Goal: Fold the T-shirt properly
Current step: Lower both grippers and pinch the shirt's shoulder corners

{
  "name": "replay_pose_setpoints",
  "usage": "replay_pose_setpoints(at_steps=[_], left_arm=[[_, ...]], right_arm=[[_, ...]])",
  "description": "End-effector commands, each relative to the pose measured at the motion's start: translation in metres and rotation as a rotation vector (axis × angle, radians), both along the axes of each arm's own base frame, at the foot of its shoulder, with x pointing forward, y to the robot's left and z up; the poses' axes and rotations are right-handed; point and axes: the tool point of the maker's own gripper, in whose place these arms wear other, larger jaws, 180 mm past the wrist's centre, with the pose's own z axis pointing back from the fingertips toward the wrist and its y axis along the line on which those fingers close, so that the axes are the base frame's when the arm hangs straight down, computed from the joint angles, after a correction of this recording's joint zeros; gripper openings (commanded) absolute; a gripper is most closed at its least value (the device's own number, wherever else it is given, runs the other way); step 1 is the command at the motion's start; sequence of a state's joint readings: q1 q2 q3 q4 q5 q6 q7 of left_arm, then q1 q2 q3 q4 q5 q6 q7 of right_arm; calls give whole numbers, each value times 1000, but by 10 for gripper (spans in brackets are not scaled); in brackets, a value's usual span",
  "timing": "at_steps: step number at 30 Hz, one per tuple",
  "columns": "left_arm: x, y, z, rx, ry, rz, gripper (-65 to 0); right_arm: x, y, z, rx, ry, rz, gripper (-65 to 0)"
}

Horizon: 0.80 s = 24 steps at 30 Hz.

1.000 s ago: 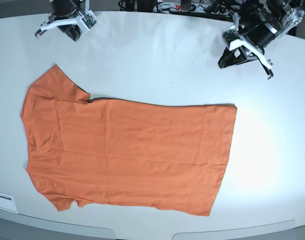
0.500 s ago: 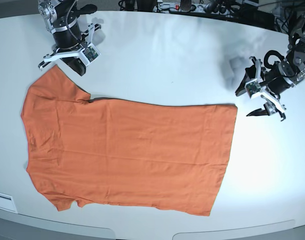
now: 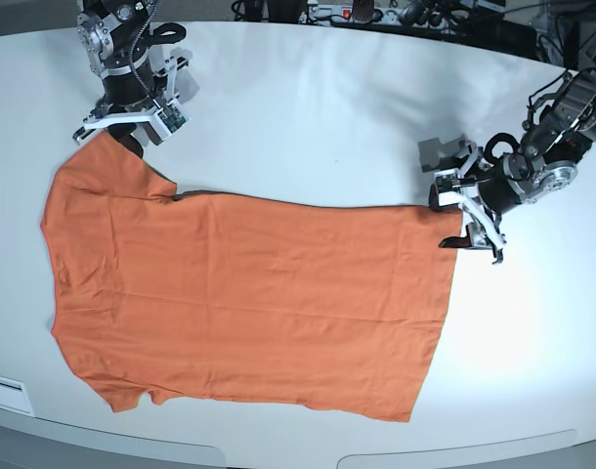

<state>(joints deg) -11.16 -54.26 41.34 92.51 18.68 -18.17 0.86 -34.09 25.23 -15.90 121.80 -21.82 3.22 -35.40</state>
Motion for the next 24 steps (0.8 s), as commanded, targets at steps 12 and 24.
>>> replay_pose_setpoints(at_steps=[12,24], left_arm=[[-2,8,-18,72,49,-45,-641],[0,1,-20,50,57,-28,-650]], right_arm=[[13,-39,15,-23,-40,-80,-379],[-5,-62,-28,-18,136,-87,-286]])
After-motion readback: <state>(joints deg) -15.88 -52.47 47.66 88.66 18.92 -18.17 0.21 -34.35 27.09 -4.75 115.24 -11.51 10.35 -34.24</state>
